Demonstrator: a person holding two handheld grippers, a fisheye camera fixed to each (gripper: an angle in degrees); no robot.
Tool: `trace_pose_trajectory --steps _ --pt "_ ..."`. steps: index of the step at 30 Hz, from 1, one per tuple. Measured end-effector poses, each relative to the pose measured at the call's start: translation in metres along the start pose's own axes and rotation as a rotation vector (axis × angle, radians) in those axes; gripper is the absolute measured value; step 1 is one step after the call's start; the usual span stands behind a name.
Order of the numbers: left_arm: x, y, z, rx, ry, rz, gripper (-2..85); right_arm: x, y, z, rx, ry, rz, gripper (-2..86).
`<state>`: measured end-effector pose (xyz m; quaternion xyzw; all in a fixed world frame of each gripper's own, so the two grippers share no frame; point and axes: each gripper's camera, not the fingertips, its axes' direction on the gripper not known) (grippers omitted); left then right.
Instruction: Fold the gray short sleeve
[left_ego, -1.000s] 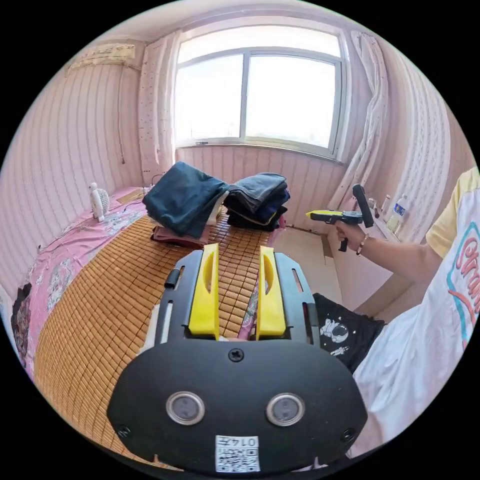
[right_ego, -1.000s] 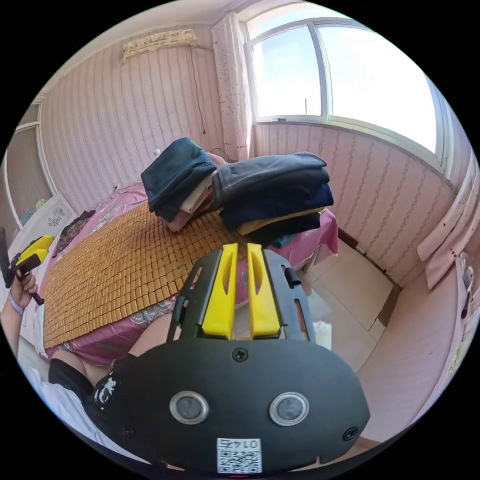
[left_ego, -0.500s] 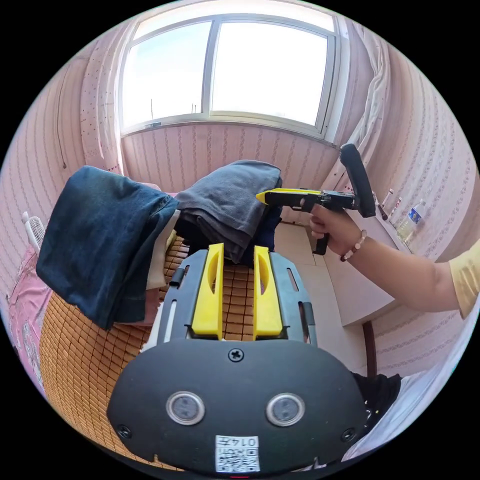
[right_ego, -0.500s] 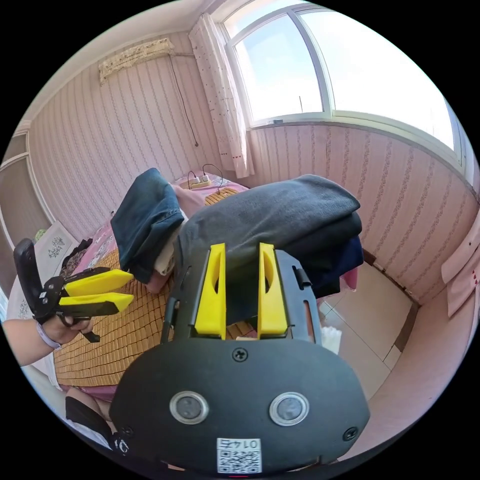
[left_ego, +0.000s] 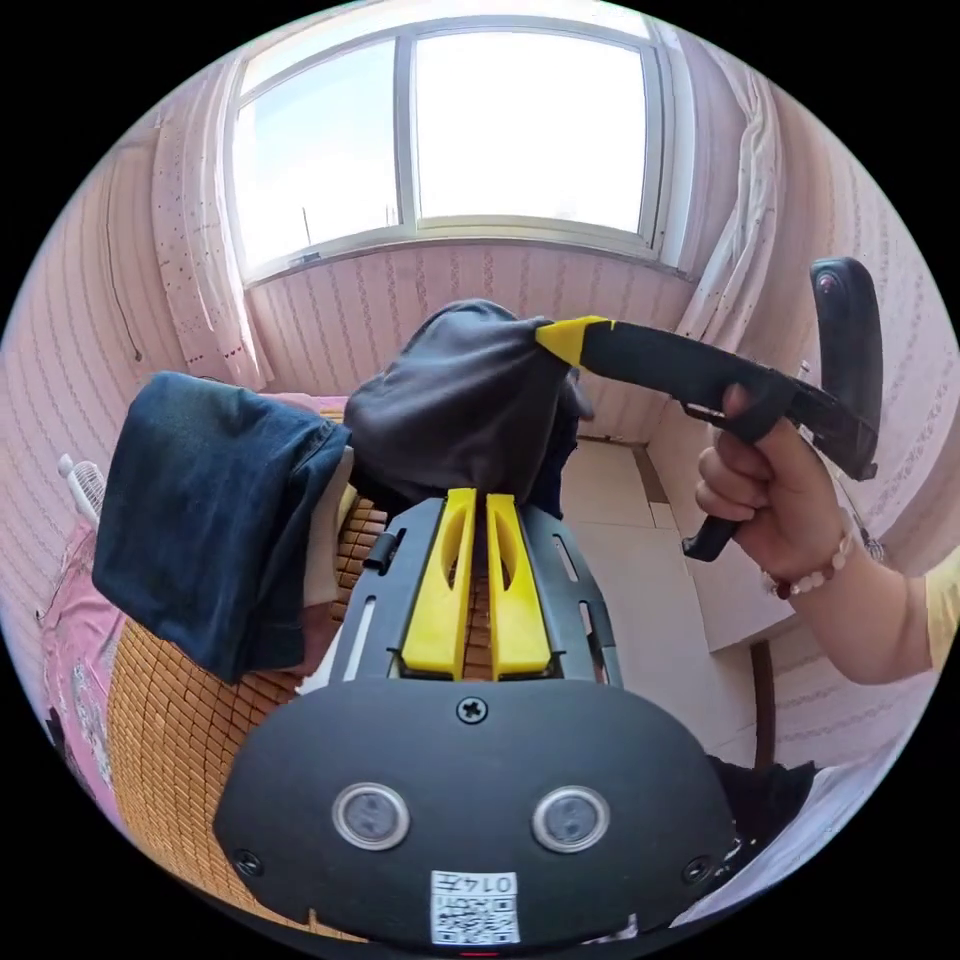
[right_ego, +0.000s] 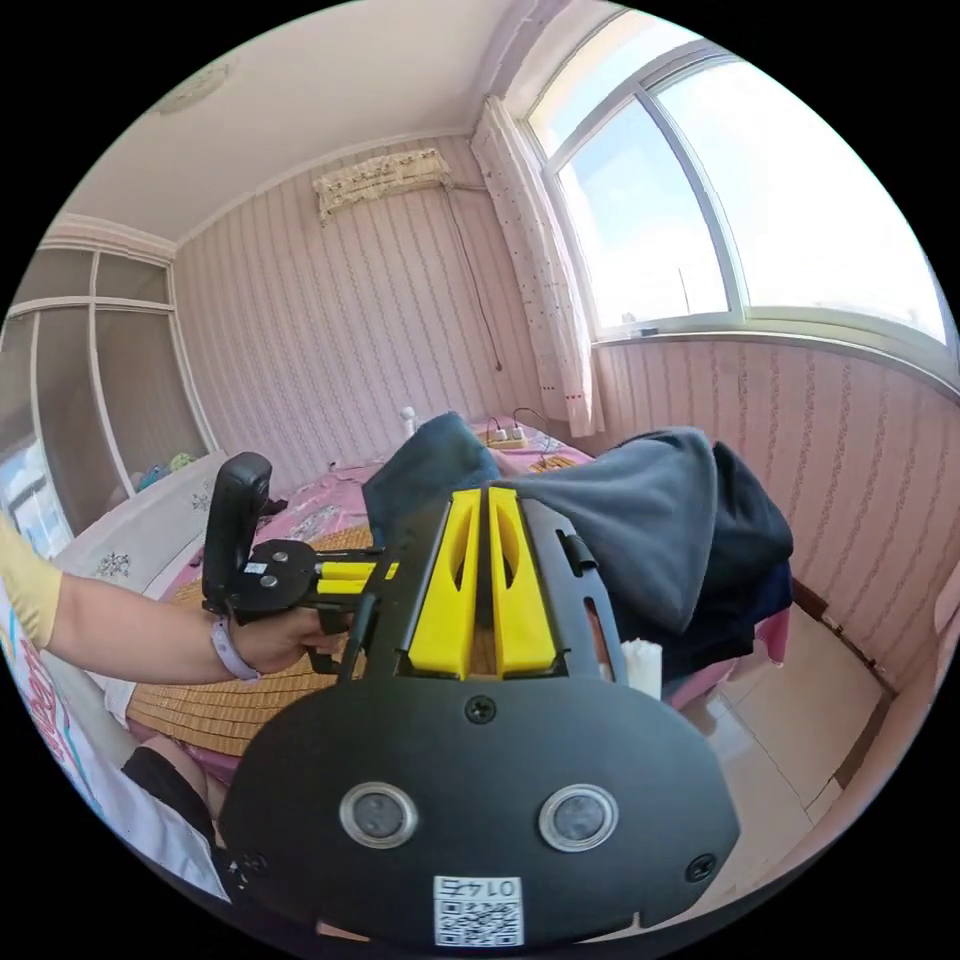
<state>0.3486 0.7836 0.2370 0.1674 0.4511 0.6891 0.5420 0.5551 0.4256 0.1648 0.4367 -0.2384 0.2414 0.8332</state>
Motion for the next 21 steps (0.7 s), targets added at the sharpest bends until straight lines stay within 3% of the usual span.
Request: trace_pose_trajectory --steps 4,11,15,17,21 --pt "-0.029 0.045 -0.11 0.118 -0.001 -0.129 -0.4 -0.063 -0.02 -0.005 -0.018 -0.251 -0.055 0.7" --pt "-0.069 0.158 -0.334 0.217 -0.287 -0.241 -0.7 -0.186 -0.014 0.042 -0.134 -0.696 -0.014 0.7" --pt "-0.078 0.192 -0.439 0.271 -0.38 -0.247 -0.8 -0.246 -0.011 0.053 -0.116 -0.808 -0.062 0.8" --pt "-0.081 0.209 -0.46 0.263 -0.38 -0.257 -0.8 -0.269 -0.002 0.063 -0.13 -0.835 -0.094 1.0" --pt "-0.109 0.286 -0.455 0.267 -0.378 -0.48 -0.9 -0.282 0.039 0.108 -0.308 -0.781 -0.112 1.8"
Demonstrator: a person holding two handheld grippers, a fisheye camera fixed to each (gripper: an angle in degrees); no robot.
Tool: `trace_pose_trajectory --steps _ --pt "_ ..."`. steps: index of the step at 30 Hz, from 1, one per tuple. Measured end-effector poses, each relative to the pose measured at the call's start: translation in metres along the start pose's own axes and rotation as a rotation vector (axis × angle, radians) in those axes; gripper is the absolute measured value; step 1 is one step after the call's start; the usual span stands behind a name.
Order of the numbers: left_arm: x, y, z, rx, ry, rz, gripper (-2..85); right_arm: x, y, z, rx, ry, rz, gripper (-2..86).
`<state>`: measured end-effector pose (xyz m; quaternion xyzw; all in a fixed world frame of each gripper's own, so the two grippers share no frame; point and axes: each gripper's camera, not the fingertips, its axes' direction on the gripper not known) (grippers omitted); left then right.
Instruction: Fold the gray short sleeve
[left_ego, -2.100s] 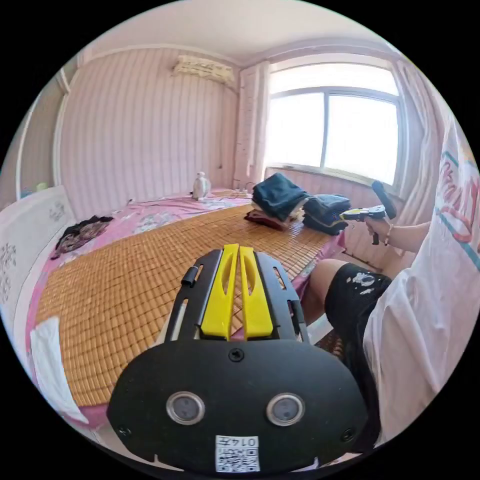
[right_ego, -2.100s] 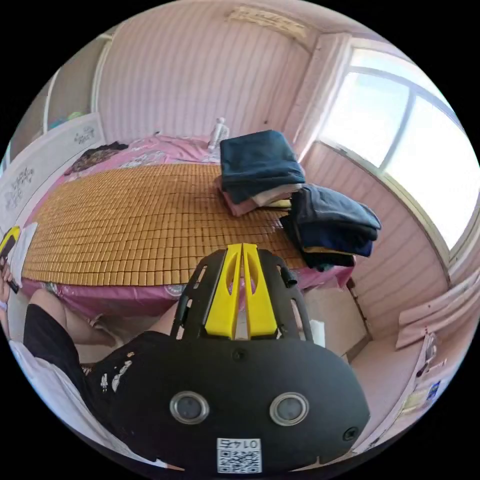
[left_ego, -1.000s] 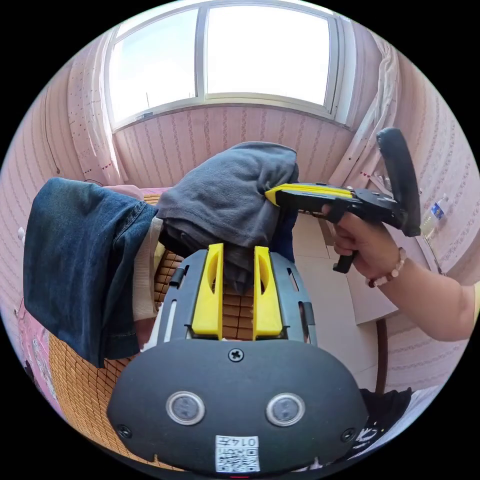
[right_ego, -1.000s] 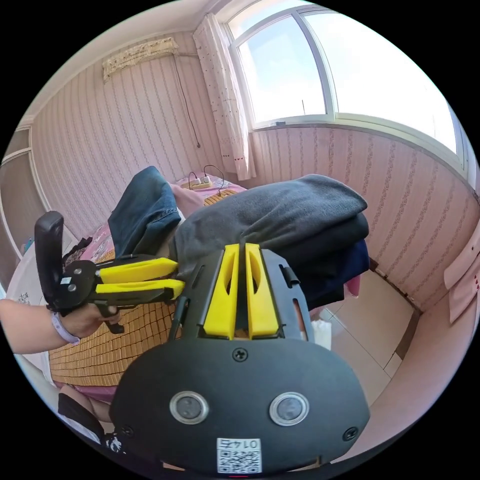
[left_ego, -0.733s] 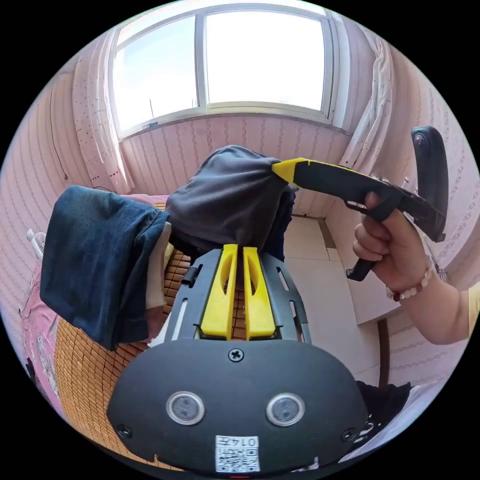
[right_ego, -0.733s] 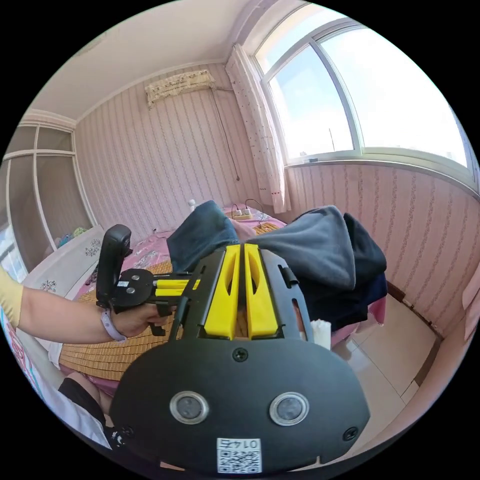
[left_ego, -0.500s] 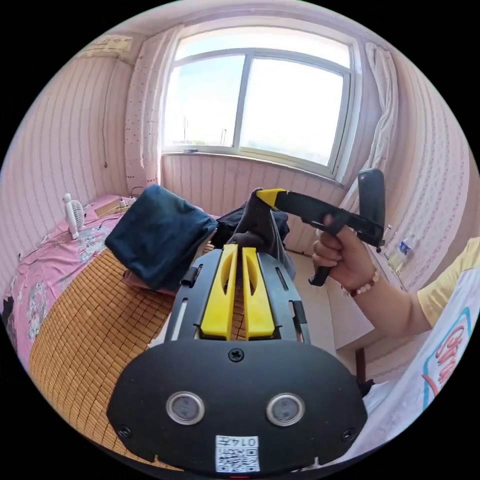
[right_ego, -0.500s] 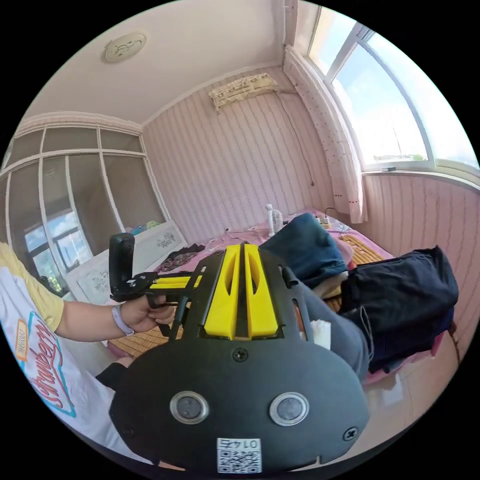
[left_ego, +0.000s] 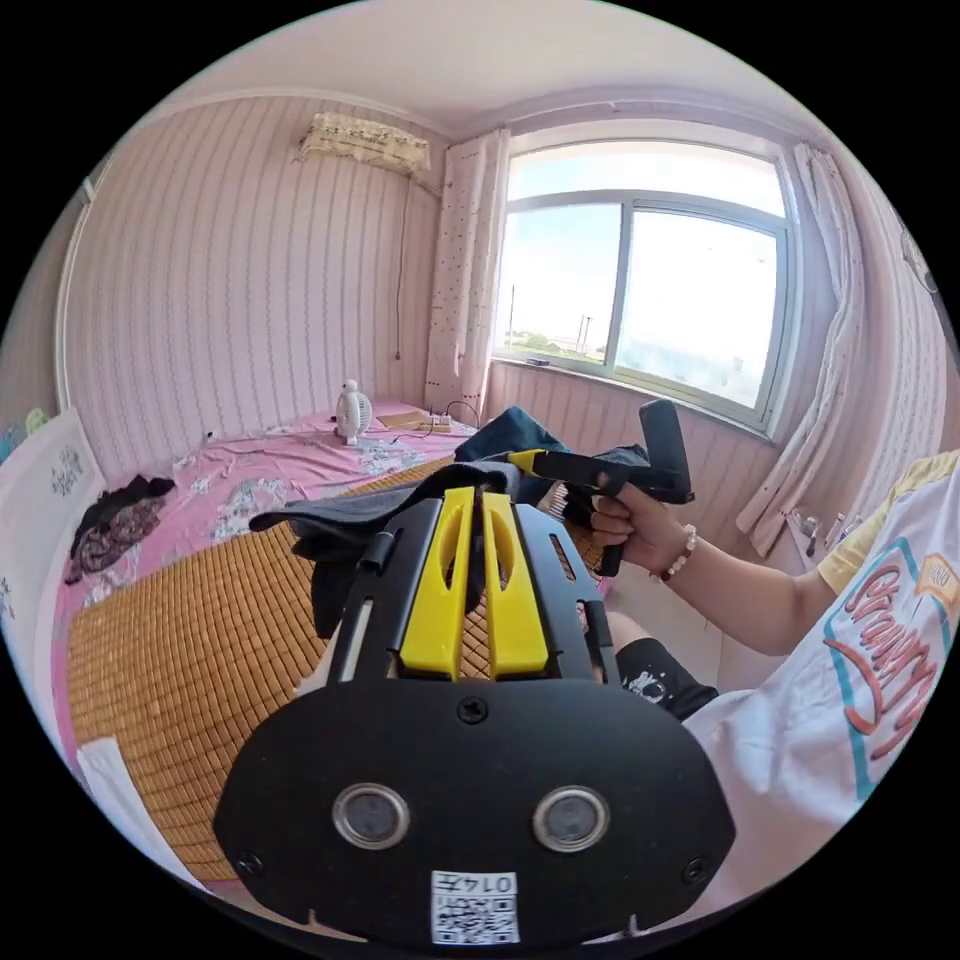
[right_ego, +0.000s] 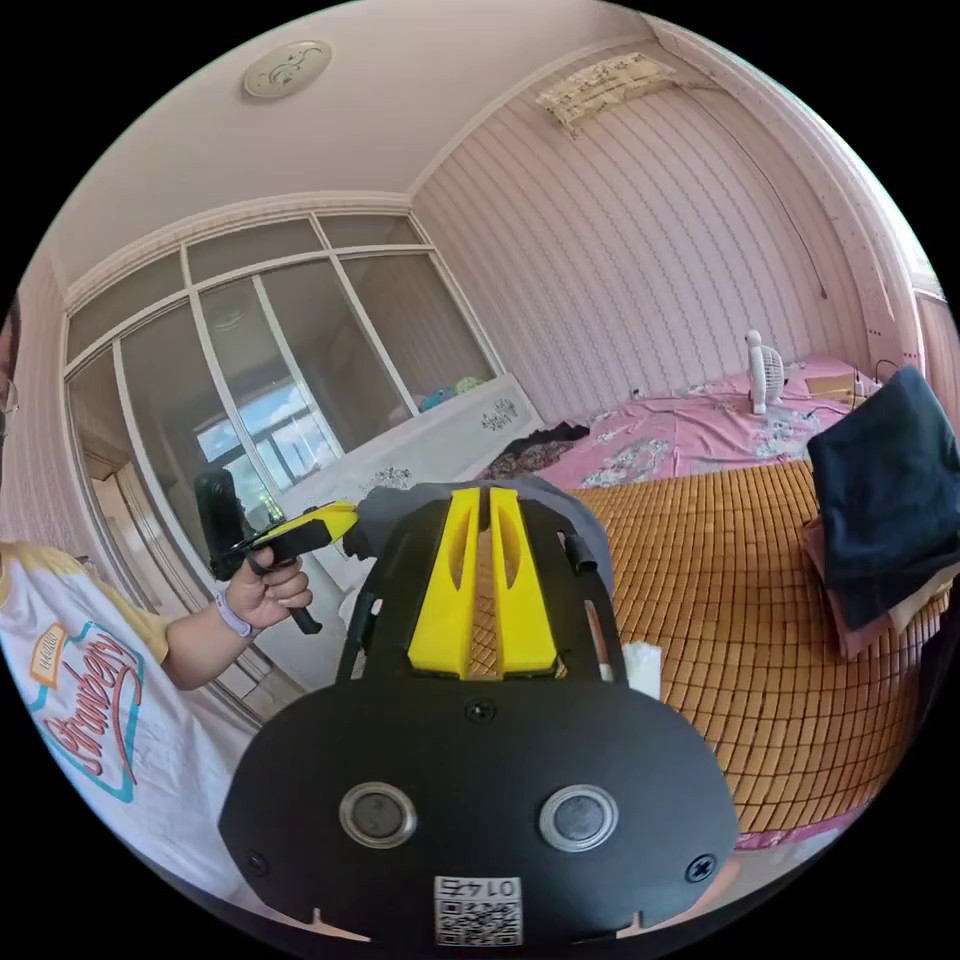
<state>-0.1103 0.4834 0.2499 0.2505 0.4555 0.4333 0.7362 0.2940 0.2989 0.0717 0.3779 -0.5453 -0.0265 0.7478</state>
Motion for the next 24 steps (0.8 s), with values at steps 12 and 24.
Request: trace_pose_trajectory --steps 12,24 --pt "-0.157 0.157 0.047 -0.378 -0.193 -0.475 -0.3 0.063 0.13 0.173 -0.607 0.247 0.057 7.8" --pt "-0.234 0.083 0.184 -0.512 -0.238 -0.42 10.2 0.115 0.13 0.343 -0.899 0.403 -0.099 8.1"
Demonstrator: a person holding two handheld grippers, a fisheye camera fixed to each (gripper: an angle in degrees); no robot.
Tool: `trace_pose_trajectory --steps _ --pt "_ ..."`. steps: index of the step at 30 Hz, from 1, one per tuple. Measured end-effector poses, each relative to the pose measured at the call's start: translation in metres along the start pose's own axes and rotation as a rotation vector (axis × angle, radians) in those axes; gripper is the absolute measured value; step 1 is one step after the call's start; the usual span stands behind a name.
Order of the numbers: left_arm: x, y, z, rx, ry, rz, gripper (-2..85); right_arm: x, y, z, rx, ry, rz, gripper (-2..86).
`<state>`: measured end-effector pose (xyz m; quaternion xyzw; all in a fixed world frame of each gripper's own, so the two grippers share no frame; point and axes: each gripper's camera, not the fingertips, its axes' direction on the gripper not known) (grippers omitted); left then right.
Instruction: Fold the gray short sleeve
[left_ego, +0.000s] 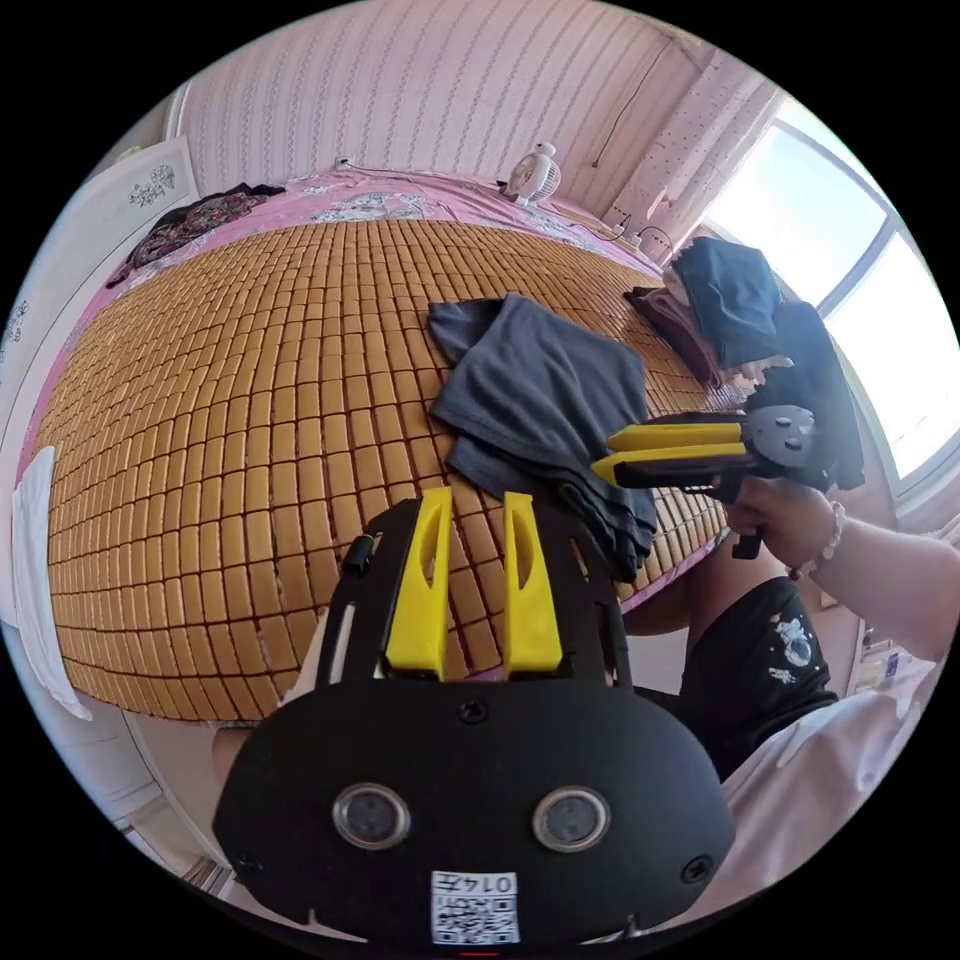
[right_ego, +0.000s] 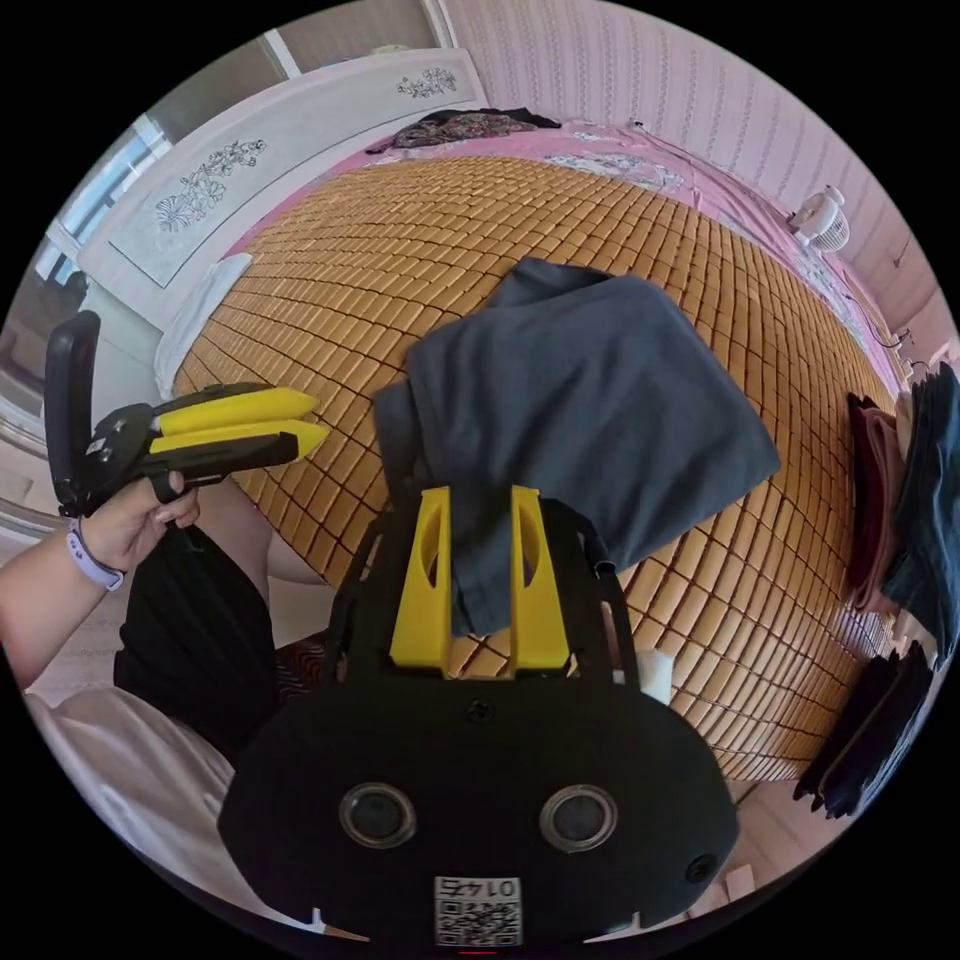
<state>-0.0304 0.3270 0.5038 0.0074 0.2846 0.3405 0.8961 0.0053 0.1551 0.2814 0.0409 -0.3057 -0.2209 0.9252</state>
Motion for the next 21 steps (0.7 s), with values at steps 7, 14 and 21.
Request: trace_pose_trajectory --steps 7,14,21 --pt "-0.001 -0.061 0.026 -0.165 -0.024 0.032 4.3 0.059 0.028 -0.02 0.151 -0.06 0.158 -0.3" --pt "0.001 -0.045 -0.041 -0.083 0.135 0.045 -0.7 0.116 0.088 -0.031 0.109 -0.038 0.252 1.5" --pt "0.03 -0.001 -0.12 -0.014 0.21 0.05 -1.0 0.095 0.049 -0.037 0.201 -0.192 0.155 6.8"
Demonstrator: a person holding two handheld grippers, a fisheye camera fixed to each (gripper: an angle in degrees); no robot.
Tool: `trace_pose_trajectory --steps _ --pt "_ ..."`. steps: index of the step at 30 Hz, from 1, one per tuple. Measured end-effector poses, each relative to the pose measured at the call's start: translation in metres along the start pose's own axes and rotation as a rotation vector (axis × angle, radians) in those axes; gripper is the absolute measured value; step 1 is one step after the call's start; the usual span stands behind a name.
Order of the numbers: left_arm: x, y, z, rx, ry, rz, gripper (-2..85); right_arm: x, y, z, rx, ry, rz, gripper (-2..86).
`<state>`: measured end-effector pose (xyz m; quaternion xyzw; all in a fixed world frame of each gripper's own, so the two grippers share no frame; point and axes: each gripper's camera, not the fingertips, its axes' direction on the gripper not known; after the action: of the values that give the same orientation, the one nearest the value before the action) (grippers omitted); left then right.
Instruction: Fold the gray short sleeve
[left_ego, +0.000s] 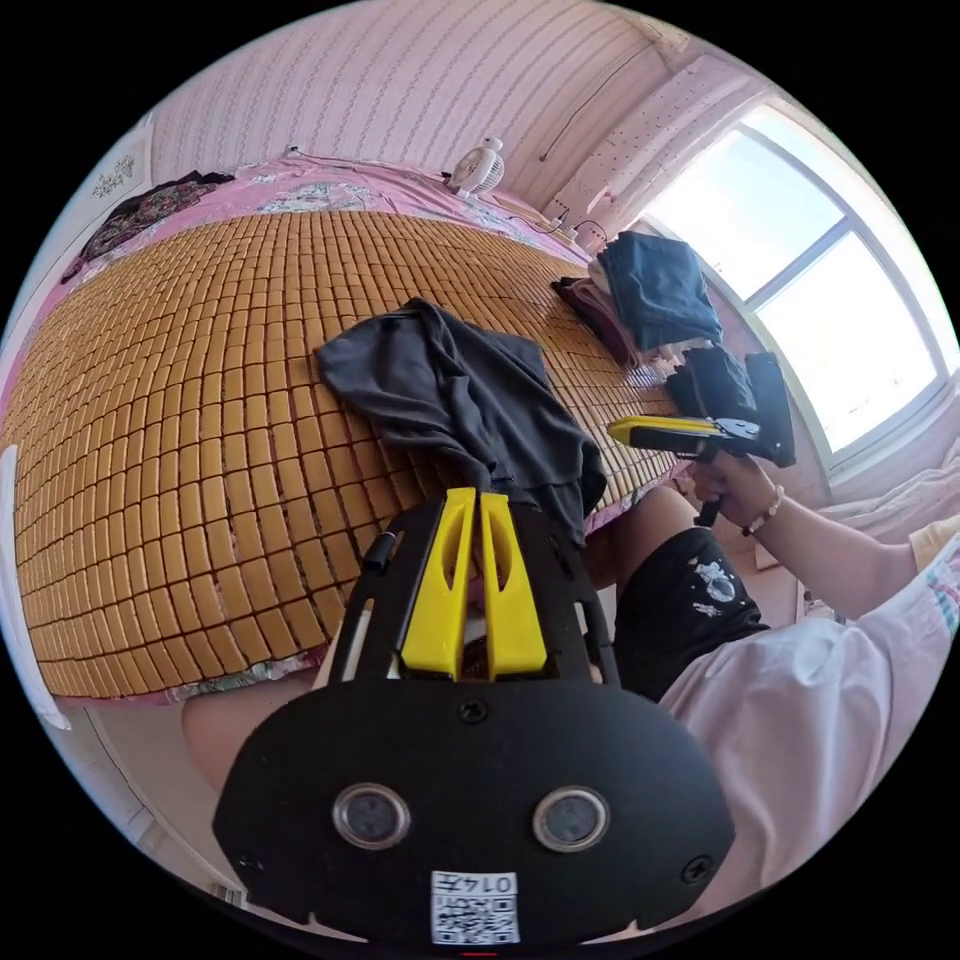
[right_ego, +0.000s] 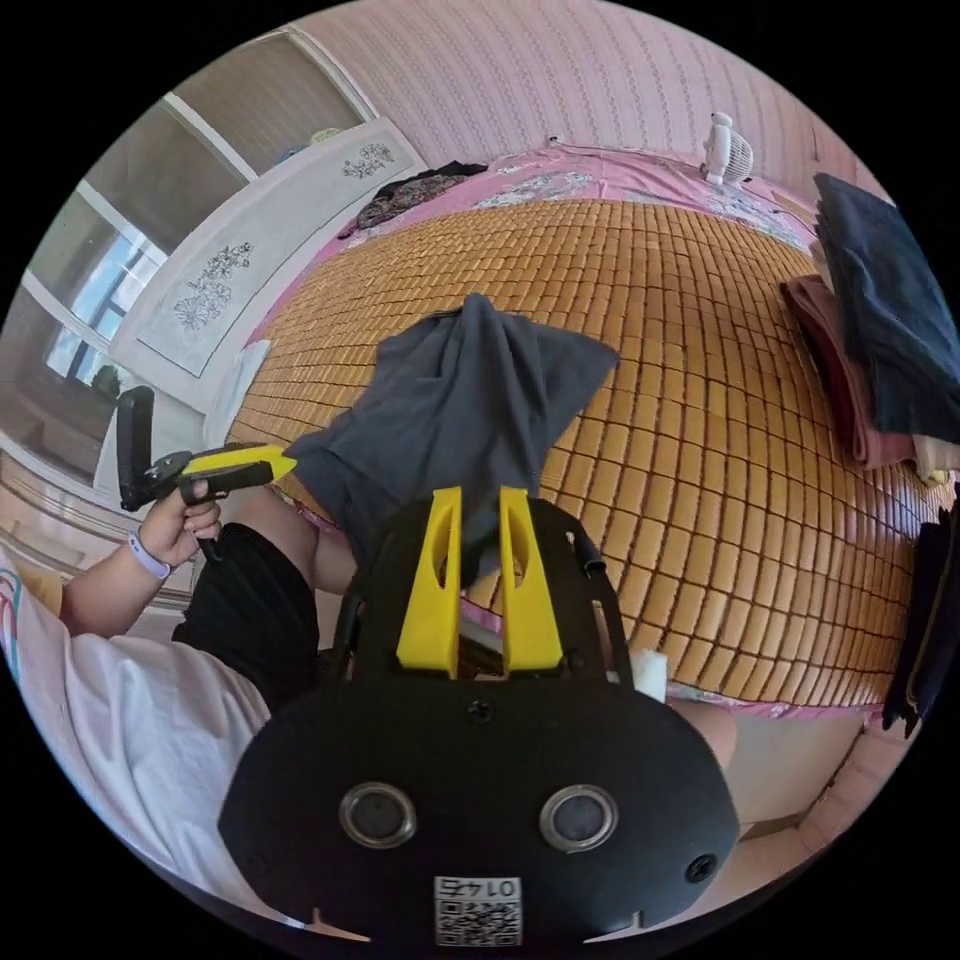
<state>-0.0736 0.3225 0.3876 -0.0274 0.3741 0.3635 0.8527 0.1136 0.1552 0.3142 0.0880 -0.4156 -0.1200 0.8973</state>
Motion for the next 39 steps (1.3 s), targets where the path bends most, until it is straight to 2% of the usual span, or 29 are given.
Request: trace_pose_trajectory --steps 2,7,12,18,26,34,39 --pt "0.006 0.004 -0.005 -0.012 -0.02 -0.01 -1.0 -0.017 -0.019 0.025 -0.047 -0.131 -0.012 8.5" --pt "0.018 0.008 -0.026 -0.006 -0.018 -0.05 -1.0 -0.038 -0.037 0.076 -0.166 -0.241 0.029 10.2" --pt "0.036 0.004 -0.05 -0.008 -0.029 -0.048 -1.0 -0.042 -0.04 0.074 -0.158 -0.198 0.029 3.9" --pt "0.055 0.001 -0.095 0.059 -0.027 -0.053 -1.0 -0.005 -0.017 -0.019 0.014 -0.255 0.05 1.3" --pt "0.072 0.003 -0.204 0.264 -0.011 -0.116 -1.0 0.072 0.067 -0.182 0.395 -0.183 0.306 0.7" --pt "0.134 -0.003 -0.355 0.541 0.003 0.001 -1.0 0.034 0.09 -0.275 0.644 -0.259 0.207 0.7" --pt "0.182 0.014 -0.486 0.82 -0.018 0.062 -1.0 -0.017 0.083 -0.335 0.749 -0.294 0.052 0.7"
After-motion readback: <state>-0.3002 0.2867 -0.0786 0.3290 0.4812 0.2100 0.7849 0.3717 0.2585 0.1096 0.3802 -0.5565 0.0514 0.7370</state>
